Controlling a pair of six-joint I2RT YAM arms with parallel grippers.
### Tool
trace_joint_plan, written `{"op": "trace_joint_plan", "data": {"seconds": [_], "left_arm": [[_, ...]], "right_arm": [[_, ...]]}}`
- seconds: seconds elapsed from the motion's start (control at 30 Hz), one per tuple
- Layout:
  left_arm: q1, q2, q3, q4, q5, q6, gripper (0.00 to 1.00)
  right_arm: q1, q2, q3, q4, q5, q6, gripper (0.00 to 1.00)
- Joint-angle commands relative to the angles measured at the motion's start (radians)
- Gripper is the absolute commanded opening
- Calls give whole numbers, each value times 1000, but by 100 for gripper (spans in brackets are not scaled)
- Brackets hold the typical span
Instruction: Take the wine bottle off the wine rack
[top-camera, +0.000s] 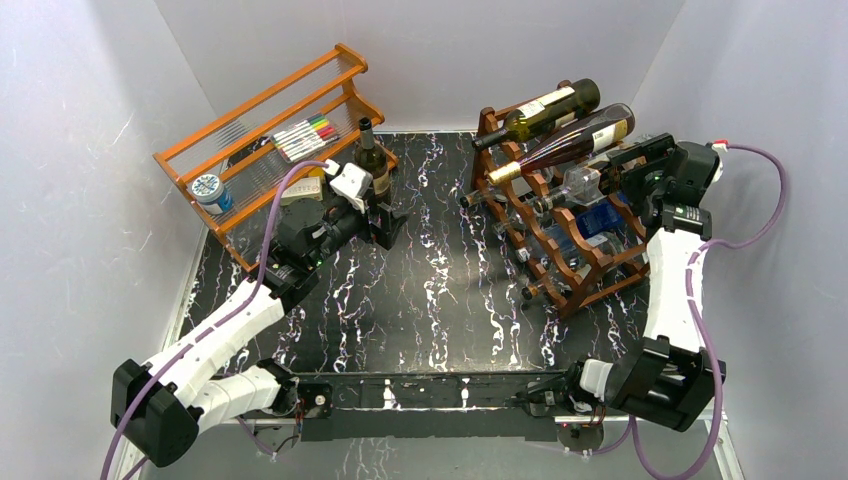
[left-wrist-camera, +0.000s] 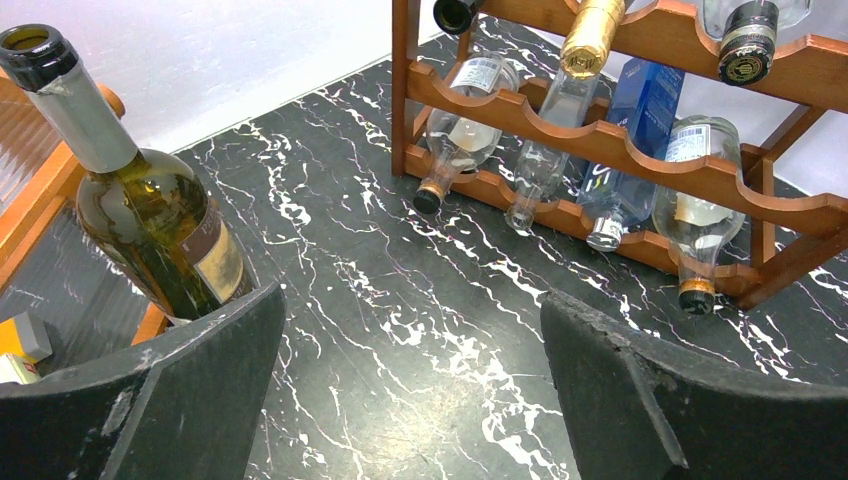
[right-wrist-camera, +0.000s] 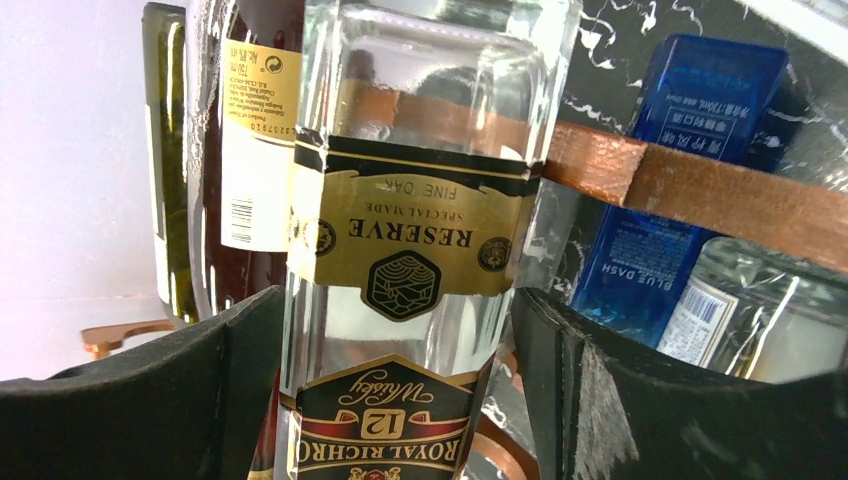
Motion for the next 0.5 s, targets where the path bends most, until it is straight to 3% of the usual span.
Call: {"op": "trace_joint_plan", "data": {"seconds": [0.0, 0.33, 0.47], "left_arm": [[-6, -6, -2, 18, -3, 9, 98], [-8, -2, -2, 19, 0, 11, 98], [-8, -4, -2, 17, -1, 12, 98]], "right_arm": [[-19, -48, -32, 116, -38, 79, 89], [-41, -48, -96, 205, -100, 182, 86], [-45, -53, -111, 231, -103, 211, 81]]}}
